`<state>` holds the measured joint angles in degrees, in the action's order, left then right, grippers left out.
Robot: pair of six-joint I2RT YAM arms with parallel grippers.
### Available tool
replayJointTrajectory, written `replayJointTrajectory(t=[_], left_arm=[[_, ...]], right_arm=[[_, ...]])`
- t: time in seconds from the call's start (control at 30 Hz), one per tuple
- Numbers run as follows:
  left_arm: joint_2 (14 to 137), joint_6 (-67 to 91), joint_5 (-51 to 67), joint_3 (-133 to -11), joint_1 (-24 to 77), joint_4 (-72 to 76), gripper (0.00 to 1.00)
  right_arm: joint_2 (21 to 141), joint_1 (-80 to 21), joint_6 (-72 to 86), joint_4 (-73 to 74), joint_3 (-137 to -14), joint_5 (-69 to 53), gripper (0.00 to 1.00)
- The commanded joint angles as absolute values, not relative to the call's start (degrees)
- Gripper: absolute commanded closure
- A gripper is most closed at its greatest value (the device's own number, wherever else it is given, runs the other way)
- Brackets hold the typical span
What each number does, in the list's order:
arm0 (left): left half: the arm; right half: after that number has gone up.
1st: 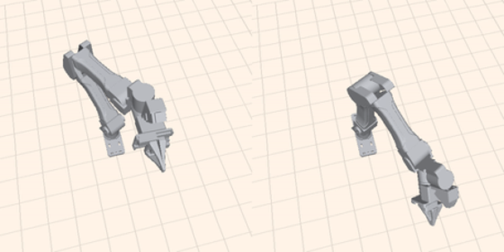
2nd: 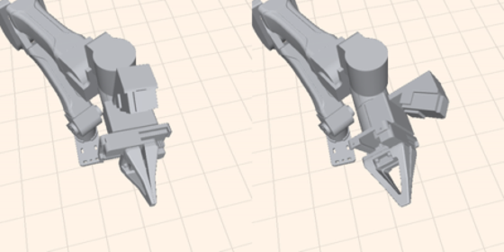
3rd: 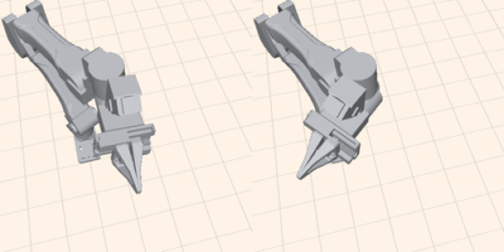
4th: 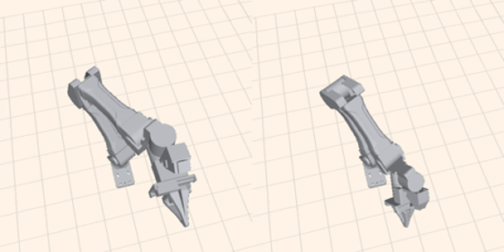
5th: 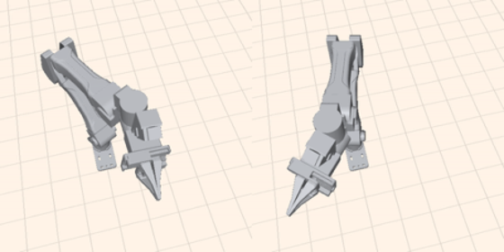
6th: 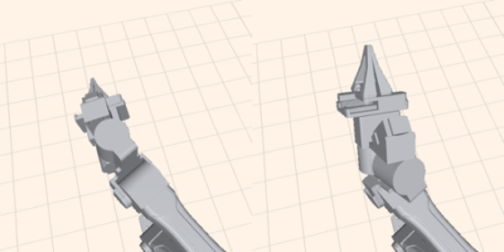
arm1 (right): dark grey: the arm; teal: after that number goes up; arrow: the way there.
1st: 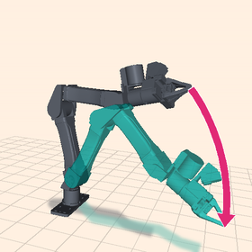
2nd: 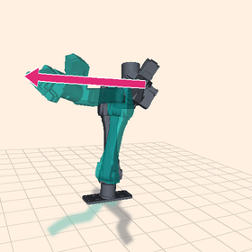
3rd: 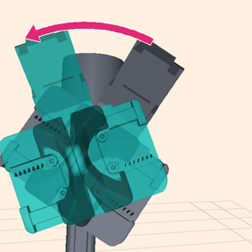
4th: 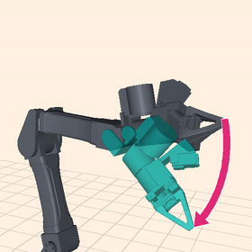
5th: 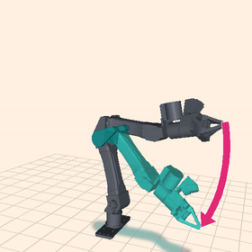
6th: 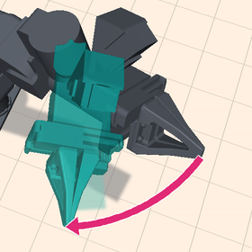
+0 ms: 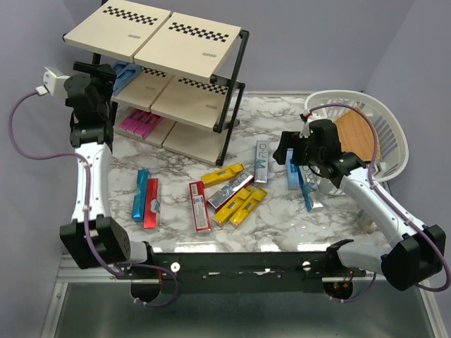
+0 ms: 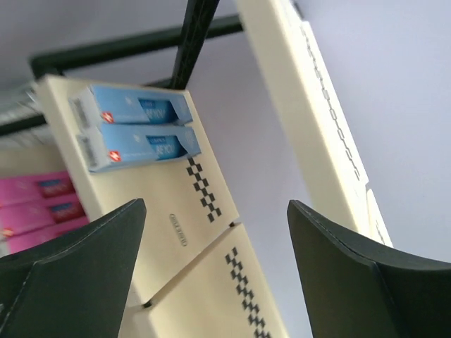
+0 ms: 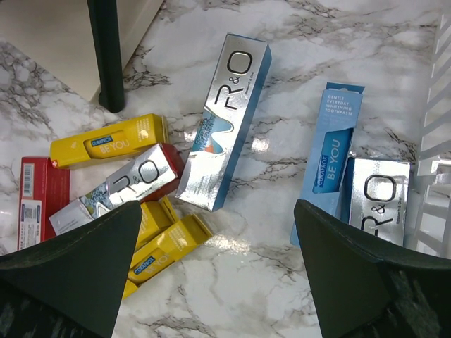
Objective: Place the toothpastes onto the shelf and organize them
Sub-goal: Adjust the toothpaste on the shelf.
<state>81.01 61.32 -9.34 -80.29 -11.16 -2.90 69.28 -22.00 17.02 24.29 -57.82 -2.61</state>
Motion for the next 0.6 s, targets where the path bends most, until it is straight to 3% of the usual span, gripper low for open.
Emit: replayJointTrajectory(t=[0.0,0.3,0.57], left_arm=[[72.7,41.9,-8.0,-81.7,-12.4,-13.7,0.07],[59.0,25.1,-5.2,-74.5,-12.4,-14.6,0.01],[44.8,16.5,-4.9,-58.9,-7.3,-13.6,0.01]], right_arm=[[68.1,-21.8,18.5,26.5,-59.4,-0.8,0.03],[69.9,-21.8,20.4,30.4,-61.1,4.4,0.02],[77.5,-21.7,21.1,38.6,-69.1,7.3,0.04]])
